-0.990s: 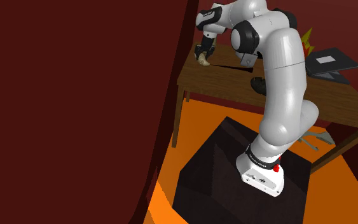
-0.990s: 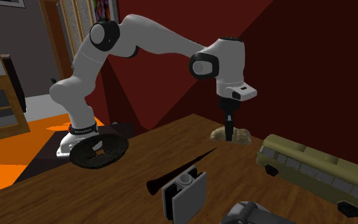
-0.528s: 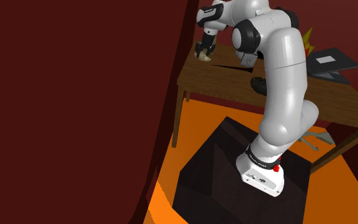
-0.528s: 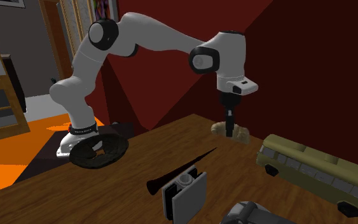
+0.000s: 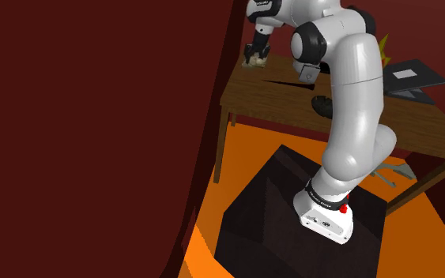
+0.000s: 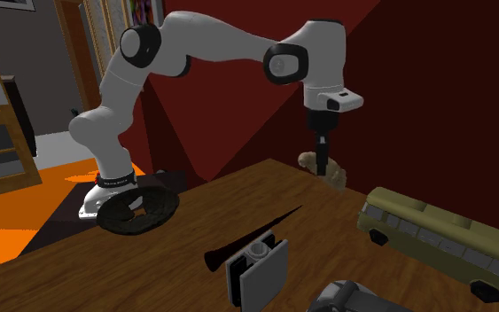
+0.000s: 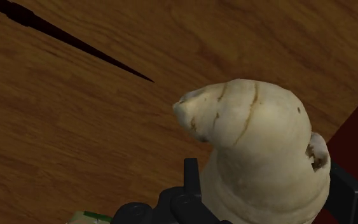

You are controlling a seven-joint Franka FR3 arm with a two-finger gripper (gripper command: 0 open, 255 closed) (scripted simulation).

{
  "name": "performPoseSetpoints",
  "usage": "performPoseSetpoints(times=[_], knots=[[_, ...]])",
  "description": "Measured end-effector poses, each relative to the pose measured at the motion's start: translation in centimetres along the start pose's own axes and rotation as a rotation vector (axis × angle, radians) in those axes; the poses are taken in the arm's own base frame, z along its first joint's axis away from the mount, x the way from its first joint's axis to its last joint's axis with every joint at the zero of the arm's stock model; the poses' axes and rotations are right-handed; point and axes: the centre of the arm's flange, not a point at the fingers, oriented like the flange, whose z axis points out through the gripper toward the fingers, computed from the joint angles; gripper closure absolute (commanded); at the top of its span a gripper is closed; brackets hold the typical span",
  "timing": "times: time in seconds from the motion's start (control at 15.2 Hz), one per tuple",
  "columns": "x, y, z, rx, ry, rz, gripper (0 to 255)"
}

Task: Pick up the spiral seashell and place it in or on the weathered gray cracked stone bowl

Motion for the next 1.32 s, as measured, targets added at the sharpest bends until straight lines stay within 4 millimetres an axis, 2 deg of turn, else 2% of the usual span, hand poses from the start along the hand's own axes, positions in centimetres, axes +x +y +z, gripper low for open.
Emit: performPoseSetpoints(times=[0.79,0.99,1.32], knots=[[0.2,-0.2,-5.9,0.0,0.0,0.0,255],[-2.5,1.7,-6.4,-0.001,0.001,0.001,255],[-8.3,4.5,-7.5,-0.001,0.001,0.002,255]])
